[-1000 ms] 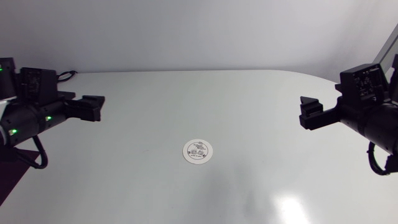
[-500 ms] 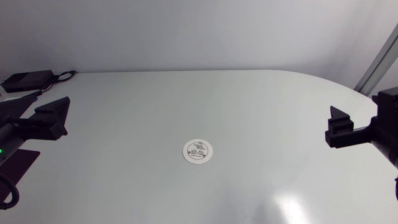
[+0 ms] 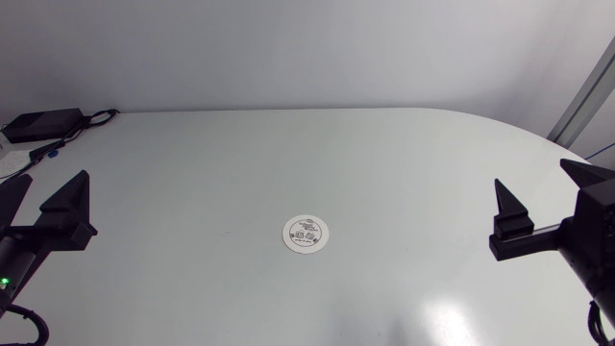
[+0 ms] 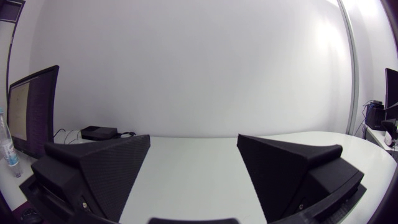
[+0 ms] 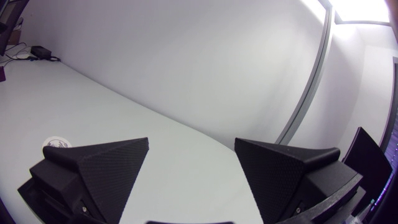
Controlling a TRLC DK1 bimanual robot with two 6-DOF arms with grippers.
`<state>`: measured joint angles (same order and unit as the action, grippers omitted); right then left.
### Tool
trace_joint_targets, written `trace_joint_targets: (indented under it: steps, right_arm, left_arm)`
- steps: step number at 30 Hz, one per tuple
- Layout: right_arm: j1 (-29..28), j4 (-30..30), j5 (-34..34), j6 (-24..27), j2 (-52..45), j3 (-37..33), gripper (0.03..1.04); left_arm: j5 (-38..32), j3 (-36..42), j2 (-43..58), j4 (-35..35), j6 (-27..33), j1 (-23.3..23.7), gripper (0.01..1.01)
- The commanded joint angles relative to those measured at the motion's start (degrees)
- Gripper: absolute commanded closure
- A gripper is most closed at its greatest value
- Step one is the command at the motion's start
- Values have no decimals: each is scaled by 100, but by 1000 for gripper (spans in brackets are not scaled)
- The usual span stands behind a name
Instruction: Turn the coaster over.
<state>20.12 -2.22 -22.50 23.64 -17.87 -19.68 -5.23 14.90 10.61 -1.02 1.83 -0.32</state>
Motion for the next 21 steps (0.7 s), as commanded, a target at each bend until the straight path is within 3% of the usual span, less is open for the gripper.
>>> trace_joint_targets:
  steps: [1,8,21]
  right_arm:
    - [133,169,9,106,-94,281,66]
    - [115,828,27,343,143,931,66]
    - [53,1233,18,352,1092,1529,66]
  left_arm:
    - [-65,-277,-86,137,-51,23,48]
    - [-65,-883,-1131,58,301,-144,48]
    - [-65,-1094,-1140,524,310,-30,48]
